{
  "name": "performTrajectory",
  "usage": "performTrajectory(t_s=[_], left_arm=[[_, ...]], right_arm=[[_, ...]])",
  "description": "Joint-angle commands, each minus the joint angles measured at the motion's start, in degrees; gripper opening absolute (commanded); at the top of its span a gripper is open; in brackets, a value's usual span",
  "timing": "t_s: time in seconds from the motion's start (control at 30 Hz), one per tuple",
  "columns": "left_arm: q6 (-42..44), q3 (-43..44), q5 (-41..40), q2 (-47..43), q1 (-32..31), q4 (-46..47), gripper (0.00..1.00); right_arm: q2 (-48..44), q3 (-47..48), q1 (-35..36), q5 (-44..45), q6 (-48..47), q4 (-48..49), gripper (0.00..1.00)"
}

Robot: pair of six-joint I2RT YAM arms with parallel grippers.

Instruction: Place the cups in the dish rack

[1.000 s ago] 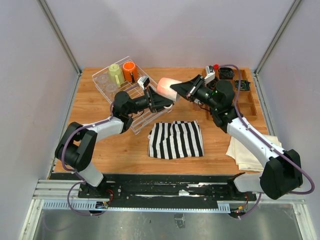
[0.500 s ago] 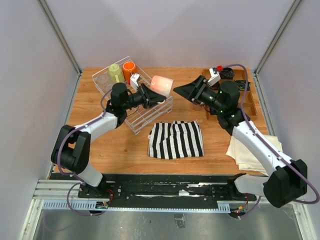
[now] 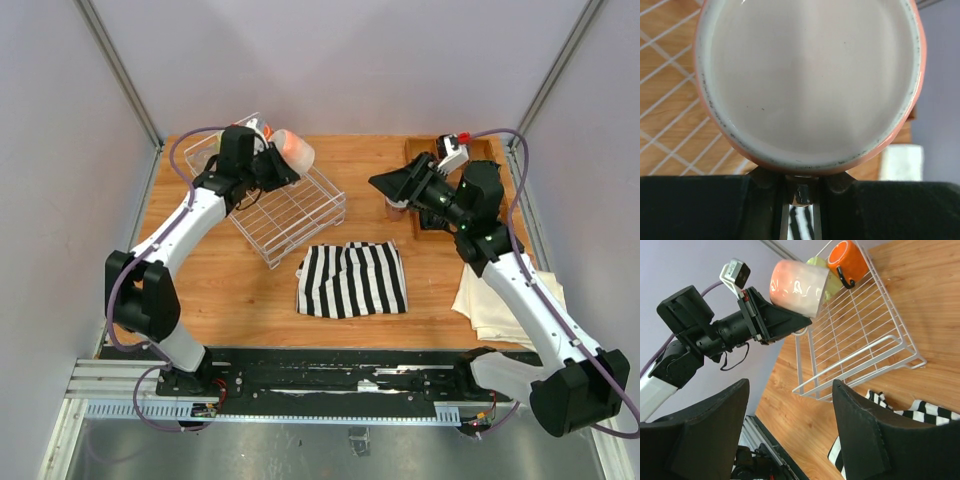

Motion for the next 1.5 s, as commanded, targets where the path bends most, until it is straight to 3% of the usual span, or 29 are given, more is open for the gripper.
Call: performTrajectory(t_s=[0.0,0.37,0.73,1.13,1.23,1.37,1.47], left_arm=[[11.4,3.1,-13.3,2.0,-0.1,-7.8,0.00],[14.4,2.2,-24.9,6.8,0.0,-9.9,0.00],[13.6,-2.8,-29.1,9.2,-0.1,-5.2,0.00],[12.9,-0.7,-28.4,15.8,-0.1,-4.8,0.01],[12.7,0.3,-28.5,16.9,-0.1,-5.0,0.11],[12.6,1.2,-28.1,17.4,-0.1,-4.9,0.38],[12.5,1.3,-28.1,17.3,0.0,-5.0,0.46]], right_arm=[[-0.9,0.6,-2.7,-0.9,-2.5,-1.8,0.68],[-0.2,0.2,-5.1,-3.3,-2.5,-2.1,0.69],[0.9,0.5,-5.6,-4.0,-3.1,-2.5,0.69],[1.8,1.3,-5.6,-4.0,-4.0,-3.5,0.70],[1.9,1.8,-5.6,-3.8,-4.6,-4.5,0.70],[2.1,1.8,-5.6,-3.8,-4.7,-4.5,0.70],[2.3,1.8,-5.5,-3.9,-4.6,-4.5,0.70]])
